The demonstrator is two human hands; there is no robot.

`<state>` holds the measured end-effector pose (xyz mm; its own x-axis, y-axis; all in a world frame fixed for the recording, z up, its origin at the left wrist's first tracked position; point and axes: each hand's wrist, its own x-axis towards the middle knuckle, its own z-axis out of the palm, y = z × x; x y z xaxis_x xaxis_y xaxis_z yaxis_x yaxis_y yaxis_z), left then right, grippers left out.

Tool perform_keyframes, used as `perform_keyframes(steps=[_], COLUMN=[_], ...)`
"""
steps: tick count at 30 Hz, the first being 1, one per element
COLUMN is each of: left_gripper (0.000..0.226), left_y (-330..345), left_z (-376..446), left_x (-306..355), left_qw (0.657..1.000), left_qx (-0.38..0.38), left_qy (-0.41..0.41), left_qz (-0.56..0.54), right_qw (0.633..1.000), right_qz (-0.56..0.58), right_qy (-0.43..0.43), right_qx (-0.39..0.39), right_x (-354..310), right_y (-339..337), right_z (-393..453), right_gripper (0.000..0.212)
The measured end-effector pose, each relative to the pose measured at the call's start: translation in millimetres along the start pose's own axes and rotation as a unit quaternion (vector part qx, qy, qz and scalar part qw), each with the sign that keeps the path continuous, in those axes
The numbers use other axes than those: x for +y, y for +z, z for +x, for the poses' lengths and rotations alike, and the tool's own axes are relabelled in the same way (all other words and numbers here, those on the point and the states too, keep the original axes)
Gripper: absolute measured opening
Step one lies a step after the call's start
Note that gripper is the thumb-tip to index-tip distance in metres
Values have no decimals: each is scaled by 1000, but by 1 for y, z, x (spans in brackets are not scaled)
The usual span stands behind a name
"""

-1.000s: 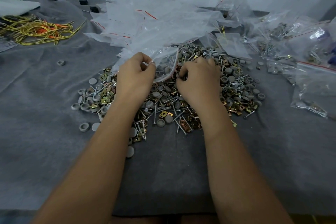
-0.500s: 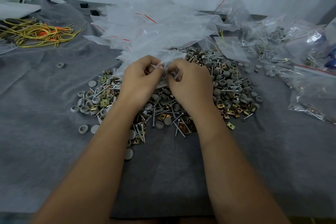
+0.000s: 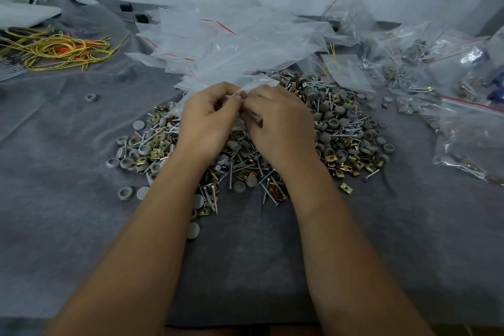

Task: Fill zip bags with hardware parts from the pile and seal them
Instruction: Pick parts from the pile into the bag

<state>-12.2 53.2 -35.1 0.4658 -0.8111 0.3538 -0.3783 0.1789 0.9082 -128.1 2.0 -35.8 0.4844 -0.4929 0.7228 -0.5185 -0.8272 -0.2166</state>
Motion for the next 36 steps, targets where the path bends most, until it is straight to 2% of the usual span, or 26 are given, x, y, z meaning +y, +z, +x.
perform_keyframes(steps=[4,7,10,15,17,19,21,23,26,31,36], left_gripper=[19,19,19,21,21,18,20,25,25,26,23], left_y=[-1,1,1,1,0,-1,-4,-8,-13,-9,-9], left_z=[-3,-5,-6,-4,-2,1,3,6,9,9,10], left_x=[4,6,7,4,-1,-5,-8,-10,-11,-16,-17], left_qw=[999,997,996,995,995,993,986,975,966,978,983], left_qx=[16,30,47,52,68,102,160,216,248,180,137], left_qy=[39,70,77,82,74,60,44,43,49,-9,-46], left_qz=[-23,-15,0,12,28,28,24,38,54,102,114], right_qw=[999,999,997,998,996,985,977,977,983,977,967], right_qz=[17,-16,-30,-5,60,135,142,119,111,82,88], right_qy=[28,40,68,56,69,83,95,112,133,98,70], right_qx=[-13,-17,-16,-15,11,72,128,134,64,-171,-228], right_x=[-3,-3,-3,-3,-2,-1,1,3,6,6,5], right_y=[-1,-1,-1,1,-1,-4,-6,-5,-5,-3,-2], right_z=[-2,-3,-2,-1,-1,0,1,1,0,0,0], right_gripper=[18,14,13,19,21,22,23,23,18,19,12])
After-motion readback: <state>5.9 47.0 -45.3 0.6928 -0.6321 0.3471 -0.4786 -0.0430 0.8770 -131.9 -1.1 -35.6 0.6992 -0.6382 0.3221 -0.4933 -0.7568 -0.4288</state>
